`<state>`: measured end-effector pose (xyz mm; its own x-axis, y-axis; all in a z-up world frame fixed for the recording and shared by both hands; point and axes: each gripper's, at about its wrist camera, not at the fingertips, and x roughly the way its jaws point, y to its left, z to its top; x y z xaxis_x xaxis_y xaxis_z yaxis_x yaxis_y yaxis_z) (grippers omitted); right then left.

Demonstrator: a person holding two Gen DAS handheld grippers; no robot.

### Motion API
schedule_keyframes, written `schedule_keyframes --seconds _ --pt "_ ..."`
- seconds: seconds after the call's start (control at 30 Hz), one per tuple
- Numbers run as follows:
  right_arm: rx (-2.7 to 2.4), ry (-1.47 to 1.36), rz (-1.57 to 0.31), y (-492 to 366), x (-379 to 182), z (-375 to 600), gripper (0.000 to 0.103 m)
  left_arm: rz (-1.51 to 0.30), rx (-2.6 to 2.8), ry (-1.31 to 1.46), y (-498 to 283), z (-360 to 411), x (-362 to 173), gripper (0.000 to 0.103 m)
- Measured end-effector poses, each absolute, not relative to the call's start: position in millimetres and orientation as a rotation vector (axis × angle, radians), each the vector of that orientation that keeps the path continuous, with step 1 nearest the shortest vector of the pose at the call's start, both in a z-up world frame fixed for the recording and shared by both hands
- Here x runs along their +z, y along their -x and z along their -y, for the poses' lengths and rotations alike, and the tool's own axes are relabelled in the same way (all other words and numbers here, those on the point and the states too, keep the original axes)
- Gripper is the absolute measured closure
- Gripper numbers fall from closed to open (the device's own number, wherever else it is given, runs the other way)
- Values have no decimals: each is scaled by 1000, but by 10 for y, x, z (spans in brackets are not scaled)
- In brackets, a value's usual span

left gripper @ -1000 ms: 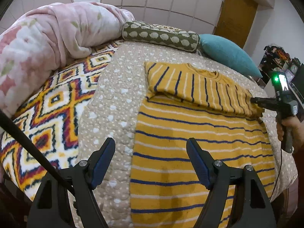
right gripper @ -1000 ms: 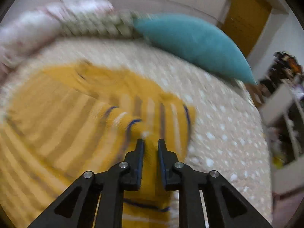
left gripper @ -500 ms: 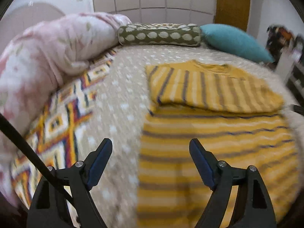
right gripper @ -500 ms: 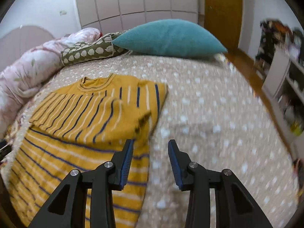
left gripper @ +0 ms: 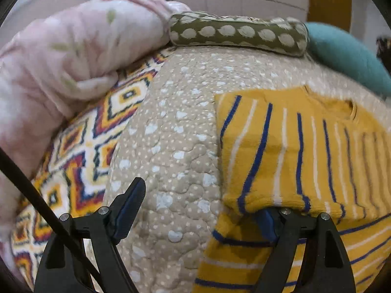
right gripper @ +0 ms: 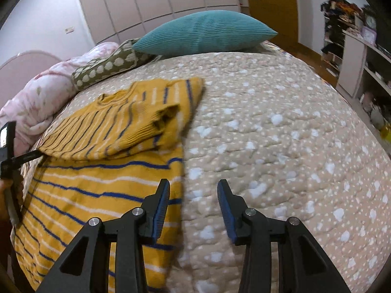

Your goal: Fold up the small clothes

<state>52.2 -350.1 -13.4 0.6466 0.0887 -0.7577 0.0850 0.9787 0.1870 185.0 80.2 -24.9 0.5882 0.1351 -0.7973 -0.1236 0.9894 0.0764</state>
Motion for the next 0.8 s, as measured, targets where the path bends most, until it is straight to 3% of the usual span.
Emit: schedule_keyframes --seconds 0.3,0.5,0.63,0.67,0.77,0.8 --pt "119 -253 -763 -772 229 3283 59 -866 185 -75 -1321 -877 -17 21" --pt "198 -384 -879 -1198 -24 3061 59 -880 139 -4 -1099 -966 52 21" --pt "97 -377 -879 -1253 -120 3127 65 -929 101 23 -1084 -963 -97 21" --pt "74 -360 -863 -1202 -73 3132 62 -932 90 29 -1057 -967 -116 21" --pt "-8 -213 -770 -915 125 3095 34 -933 64 72 -945 -992 -139 17" --pt "8 -185 -762 -775 174 3103 32 -935 50 95 -904 -1009 -140 15"
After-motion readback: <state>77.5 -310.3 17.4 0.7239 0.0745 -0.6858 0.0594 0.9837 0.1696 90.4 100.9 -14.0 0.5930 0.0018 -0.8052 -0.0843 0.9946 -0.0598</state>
